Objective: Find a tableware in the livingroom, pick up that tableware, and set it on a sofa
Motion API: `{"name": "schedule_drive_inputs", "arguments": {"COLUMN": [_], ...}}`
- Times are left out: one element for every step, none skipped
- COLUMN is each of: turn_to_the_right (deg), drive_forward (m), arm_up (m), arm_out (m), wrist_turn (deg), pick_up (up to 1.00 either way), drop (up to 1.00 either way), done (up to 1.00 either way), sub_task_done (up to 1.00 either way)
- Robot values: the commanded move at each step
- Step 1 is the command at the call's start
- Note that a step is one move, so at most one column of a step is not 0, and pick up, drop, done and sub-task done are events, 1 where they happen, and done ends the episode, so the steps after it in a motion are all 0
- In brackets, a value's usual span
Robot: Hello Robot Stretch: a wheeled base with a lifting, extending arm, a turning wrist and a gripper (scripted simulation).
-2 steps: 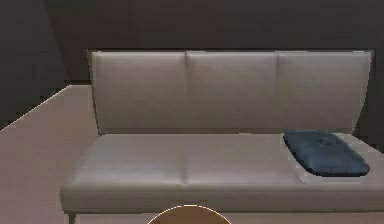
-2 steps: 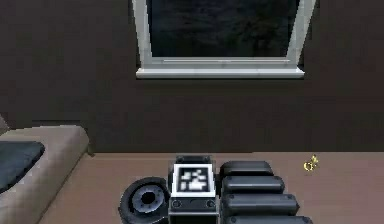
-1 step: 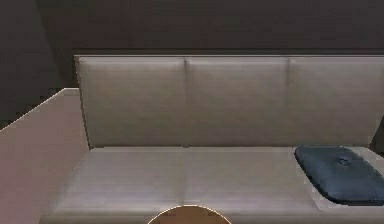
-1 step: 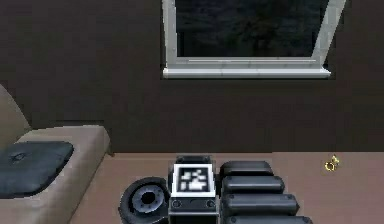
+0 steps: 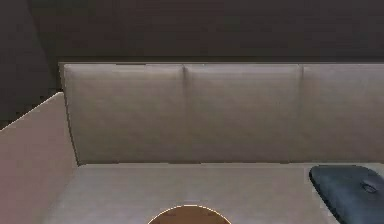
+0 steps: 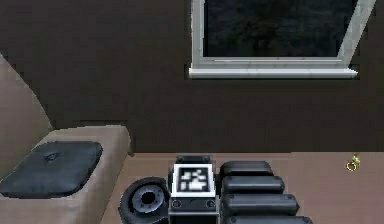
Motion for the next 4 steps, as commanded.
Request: {"name": "schedule_drive_inputs", "arguments": {"turn_to_the_right": [45.0, 45.0, 0.0, -45.0], "drive_forward": [0.00, 0.00, 0.30, 0.00], "arm_up": [0.00, 0.00, 0.00, 0.00], "arm_out": [0.00, 0.00, 0.00, 0.00], "wrist_turn": [0.0, 0.0, 0.0, 0.0], "pick_up": [0.00, 0.00, 0.00, 0.00], "drop": [0.00, 0.00, 0.00, 0.00], "done": [0.00, 0.00, 0.00, 0.00], "sub_task_done": [0.00, 0.00, 0.00, 0.00]}}
